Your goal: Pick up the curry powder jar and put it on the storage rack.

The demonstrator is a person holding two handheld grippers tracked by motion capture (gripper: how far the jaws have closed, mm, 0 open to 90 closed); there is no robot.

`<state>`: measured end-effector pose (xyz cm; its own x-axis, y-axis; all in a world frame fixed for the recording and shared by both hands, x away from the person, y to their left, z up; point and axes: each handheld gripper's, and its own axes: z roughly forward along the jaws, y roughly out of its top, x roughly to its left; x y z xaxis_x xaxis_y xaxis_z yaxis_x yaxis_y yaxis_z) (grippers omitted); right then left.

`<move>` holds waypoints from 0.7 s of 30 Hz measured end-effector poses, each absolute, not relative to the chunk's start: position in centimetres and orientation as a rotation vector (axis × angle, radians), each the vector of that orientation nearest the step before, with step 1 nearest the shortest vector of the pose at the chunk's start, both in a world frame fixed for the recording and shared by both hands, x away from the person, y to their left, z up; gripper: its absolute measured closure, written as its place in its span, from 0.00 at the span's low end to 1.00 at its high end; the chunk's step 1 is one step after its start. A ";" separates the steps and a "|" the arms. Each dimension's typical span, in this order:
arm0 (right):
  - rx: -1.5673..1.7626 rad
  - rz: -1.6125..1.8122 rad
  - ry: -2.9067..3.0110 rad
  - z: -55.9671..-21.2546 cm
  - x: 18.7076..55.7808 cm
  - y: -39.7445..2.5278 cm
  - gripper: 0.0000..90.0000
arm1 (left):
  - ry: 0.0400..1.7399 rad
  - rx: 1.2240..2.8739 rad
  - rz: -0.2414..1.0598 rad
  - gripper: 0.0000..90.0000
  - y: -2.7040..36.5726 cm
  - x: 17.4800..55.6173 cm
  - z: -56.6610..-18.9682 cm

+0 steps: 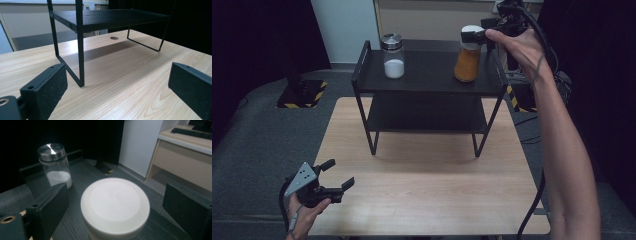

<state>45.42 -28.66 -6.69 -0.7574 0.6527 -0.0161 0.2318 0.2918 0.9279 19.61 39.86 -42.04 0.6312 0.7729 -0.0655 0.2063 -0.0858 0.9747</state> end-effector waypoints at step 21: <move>0.714 1.585 2.086 -5.7 41.1 -31.0 0.07 | 0.821 1.634 0.566 0.01 39.6 19.7 -42.0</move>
<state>41.10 -30.98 -5.73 -0.7784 0.6272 -0.0247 0.1445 0.2172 0.9654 19.67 39.62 -42.03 0.6370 0.7681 -0.0662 0.2109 -0.0911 0.9733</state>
